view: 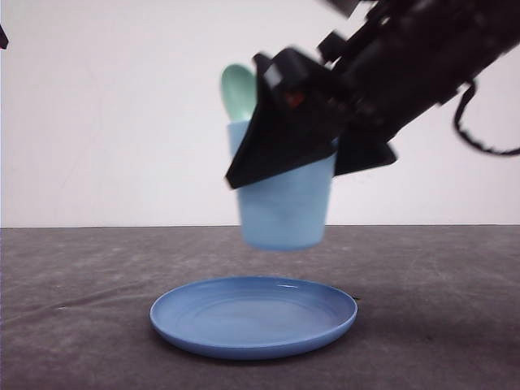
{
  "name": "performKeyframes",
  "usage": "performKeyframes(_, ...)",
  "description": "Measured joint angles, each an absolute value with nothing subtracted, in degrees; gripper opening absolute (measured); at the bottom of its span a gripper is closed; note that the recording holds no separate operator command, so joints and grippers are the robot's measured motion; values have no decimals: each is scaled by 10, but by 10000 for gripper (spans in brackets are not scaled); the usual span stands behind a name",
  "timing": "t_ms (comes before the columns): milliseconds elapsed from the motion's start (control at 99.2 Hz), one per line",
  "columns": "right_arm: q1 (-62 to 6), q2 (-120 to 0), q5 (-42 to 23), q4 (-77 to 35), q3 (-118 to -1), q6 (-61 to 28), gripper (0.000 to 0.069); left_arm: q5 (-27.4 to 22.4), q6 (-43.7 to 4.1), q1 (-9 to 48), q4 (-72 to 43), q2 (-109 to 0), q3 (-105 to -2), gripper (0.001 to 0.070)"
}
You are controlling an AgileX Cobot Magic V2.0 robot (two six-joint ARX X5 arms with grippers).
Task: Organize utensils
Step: 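Lower the cup onto the plate center and release with the right gripper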
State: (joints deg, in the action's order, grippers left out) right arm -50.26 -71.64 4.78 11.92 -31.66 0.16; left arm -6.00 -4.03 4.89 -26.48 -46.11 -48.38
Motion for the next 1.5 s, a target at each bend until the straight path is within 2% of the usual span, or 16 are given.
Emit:
performKeyframes(333,-503,-800,63,201,-317,0,459,-60,-40,49,-265,-461,-484,318)
performKeyframes(585,-503,-848,63,222,-317,-1,458,-60,-40,49,-265,-461,-484,318)
performKeyframes(1210,-502,-856,60,223,-316,-1,460,-60,-40,49,-265,-461,-484,318)
performKeyframes(1503,-502,-856,60,221,-316,-1,554,-60,-40,49,-265,-461,-484,318)
